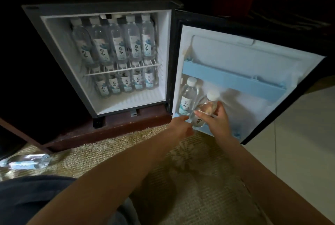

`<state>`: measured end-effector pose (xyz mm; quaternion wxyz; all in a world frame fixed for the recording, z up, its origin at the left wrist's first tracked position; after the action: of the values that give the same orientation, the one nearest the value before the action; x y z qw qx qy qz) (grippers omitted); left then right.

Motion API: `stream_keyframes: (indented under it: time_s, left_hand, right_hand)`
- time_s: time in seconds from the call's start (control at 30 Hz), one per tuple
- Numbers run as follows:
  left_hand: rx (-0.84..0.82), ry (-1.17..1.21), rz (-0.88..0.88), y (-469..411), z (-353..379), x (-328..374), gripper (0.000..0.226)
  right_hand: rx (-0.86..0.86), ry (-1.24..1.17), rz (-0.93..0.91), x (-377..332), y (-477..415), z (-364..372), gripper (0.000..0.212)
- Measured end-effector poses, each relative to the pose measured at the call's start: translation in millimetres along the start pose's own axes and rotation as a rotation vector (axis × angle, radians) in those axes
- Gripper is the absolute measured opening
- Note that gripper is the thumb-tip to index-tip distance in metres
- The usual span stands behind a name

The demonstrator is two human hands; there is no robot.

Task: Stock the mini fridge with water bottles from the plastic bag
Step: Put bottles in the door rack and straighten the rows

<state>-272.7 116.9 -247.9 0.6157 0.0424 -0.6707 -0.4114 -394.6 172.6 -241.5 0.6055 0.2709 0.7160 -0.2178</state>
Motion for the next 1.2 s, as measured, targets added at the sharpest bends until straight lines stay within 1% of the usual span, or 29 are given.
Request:
stream_keyframes:
  time_s: [0.17,0.33,0.47,0.6,0.7,0.87,1.03,1.1,1.2]
  left_hand:
    - [-0.076,0.156,-0.095,-8,21,4,0.05]
    - [-0.162,0.151,-0.089,-17,30,7,0.064]
    - [-0.183,0.184,-0.077,-23,28,6,0.071]
    - [-0.196,0.167,-0.073,-26,27,3,0.071]
    - [-0.196,0.196,-0.084,-28,28,0,0.067]
    - [-0.213,0.215,-0.083,-35,28,-2,0.059]
    - [-0.214,0.252,-0.086,-43,27,-2,0.064]
    - [-0.229,0.274,-0.078,-45,27,-3,0.067]
    - [-0.263,0.279,-0.065,-45,28,-3,0.066]
  right_hand:
    - [0.069,0.016,-0.077,7,-14,-13,0.065]
    - [0.1,0.095,-0.098,16,-29,-11,0.071]
    - [0.105,0.131,-0.087,20,-39,-5,0.07]
    - [0.085,0.184,-0.075,28,-49,0,0.074]
    - [0.082,0.209,-0.08,31,-50,2,0.082]
    - [0.112,0.18,-0.113,32,-54,7,0.074]
    - [0.168,0.159,-0.085,32,-55,13,0.072]
    - [0.175,0.166,-0.093,33,-55,15,0.073]
    - [0.171,0.166,-0.095,36,-53,17,0.074]
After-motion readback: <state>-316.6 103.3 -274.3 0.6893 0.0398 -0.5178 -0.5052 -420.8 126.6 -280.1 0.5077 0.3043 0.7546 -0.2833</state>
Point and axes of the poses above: each hand's wrist, its own y-axis away from the middle knuckle, its own z-axis out of the palm, x = y × z, the point moved 2 cm from there along -y, towards the middle knuckle, and after that the axes turned 2 degrees about -z, right-handed, at the moved point
